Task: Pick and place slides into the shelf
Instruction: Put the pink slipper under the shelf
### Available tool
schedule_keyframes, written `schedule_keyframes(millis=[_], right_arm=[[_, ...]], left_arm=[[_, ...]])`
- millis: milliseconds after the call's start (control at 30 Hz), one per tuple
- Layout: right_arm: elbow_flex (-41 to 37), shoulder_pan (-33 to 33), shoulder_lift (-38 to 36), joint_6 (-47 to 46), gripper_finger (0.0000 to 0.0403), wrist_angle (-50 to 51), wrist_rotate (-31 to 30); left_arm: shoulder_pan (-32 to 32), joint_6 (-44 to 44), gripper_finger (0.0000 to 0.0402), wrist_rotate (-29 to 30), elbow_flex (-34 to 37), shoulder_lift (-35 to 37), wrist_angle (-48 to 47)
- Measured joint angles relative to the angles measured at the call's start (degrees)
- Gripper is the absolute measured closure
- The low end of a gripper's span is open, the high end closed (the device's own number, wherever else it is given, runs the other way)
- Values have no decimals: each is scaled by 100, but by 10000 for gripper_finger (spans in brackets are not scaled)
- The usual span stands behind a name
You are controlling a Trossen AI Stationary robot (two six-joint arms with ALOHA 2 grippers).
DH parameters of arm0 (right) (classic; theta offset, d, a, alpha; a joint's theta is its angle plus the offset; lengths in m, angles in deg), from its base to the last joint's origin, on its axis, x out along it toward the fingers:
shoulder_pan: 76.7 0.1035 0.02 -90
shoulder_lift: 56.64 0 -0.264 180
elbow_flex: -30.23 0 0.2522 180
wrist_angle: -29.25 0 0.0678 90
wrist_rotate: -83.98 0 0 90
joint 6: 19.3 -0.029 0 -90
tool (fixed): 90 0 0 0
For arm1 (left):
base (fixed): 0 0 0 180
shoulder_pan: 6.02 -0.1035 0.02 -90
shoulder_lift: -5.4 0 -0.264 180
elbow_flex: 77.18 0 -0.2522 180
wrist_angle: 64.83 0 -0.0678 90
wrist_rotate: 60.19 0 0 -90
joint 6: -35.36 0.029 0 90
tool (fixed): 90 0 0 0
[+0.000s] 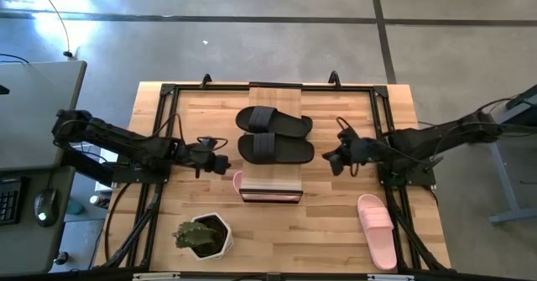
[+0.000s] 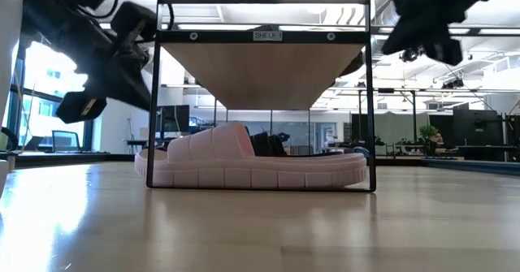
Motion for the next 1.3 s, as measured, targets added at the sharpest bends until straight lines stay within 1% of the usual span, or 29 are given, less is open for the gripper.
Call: schedule_keyframes(millis=[67,167,333,533,867,967,1133,1200,1300], right_arm=[[0,-199,83,42,403,-91,62],[0,-504,191,123,403,-111,409],[0,-703,496,372,403,-464,912],[-2,-755,813,434,403,-802,884],[-2,-977,840,431,403,-881,842],[22,-991,691,431,403,-444,906],[395,-751,97,590,403,1182,1100],[615,-509,-178,669,403,1601,1216],[931,58,-470,652,403,2040,1167]], left_arm=[[0,27,402,14,0,71,-6],[0,51,402,46,0,148,27],[0,67,402,41,0,173,12],[0,67,402,38,0,173,33],[0,66,402,36,0,173,48],[0,66,402,29,0,173,48],[0,182,402,-189,0,273,43],[0,206,401,-203,2,382,63],[0,271,401,-206,2,614,-6]])
